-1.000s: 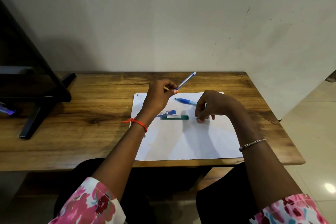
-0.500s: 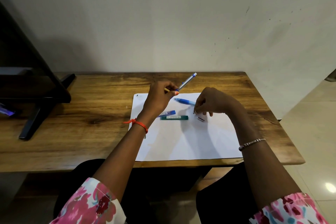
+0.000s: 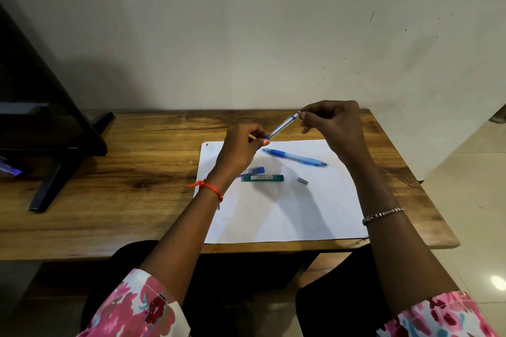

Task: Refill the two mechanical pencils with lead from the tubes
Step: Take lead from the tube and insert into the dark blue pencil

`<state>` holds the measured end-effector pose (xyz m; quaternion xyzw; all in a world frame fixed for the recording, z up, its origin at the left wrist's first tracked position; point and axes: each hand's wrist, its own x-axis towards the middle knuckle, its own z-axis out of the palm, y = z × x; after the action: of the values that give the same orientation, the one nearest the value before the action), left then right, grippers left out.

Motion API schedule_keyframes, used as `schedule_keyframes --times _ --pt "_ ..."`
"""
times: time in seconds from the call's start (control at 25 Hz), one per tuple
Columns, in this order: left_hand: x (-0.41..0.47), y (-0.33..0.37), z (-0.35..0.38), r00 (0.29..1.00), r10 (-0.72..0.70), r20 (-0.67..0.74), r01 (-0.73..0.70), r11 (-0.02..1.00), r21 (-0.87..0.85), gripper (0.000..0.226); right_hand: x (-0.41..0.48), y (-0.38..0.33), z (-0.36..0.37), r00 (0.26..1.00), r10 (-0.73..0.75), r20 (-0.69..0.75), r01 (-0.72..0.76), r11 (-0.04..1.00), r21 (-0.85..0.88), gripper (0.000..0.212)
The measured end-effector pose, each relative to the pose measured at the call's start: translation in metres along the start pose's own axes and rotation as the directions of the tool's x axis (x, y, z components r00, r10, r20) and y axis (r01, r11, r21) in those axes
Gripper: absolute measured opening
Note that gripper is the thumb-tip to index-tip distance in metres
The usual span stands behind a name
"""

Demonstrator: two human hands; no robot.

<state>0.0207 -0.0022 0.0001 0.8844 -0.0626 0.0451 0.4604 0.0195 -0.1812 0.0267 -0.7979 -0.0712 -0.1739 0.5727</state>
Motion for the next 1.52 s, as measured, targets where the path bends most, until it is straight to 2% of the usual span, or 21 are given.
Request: schedule_keyframes --times 0.44,0.72,1.2,1.36,1.52 --pt "0.0016 -0.0024 -0.0005 1.0 0.017 -0.004 -0.017 0.999 0.032 0.011 0.002 0.0017 -0.0024 0.999 0.006 0.033 -0.001 0.988 -0.157 0.009" --pt "0.0021 -0.0052 -0.0013 0.998 0.058 -0.016 -0.056 0.994 0.094 0.009 0.0011 0.0043 -0.0027 0.993 -0.044 0.114 0.071 0.965 -0.254 0.013" --pt "-0.0013 -0.0027 -0.003 0.993 0.12 -0.003 -0.119 0.982 0.145 0.011 0.0023 0.0085 -0.0027 0.984 0.017 0.179 0.045 0.94 -0.338 0.013" --pt "-0.0027 -0.003 -0.0041 0.99 0.14 0.01 -0.14 0.978 0.157 0.012 0.0017 0.0078 -0.0026 0.976 0.04 0.214 0.035 0.941 -0.338 0.012" --pt "-0.0021 -0.0016 -0.0035 0.993 0.117 -0.01 -0.115 0.985 0.13 0.011 0.0005 0.0044 -0.0079 0.981 0.112 0.161 -0.086 0.984 -0.159 0.02"
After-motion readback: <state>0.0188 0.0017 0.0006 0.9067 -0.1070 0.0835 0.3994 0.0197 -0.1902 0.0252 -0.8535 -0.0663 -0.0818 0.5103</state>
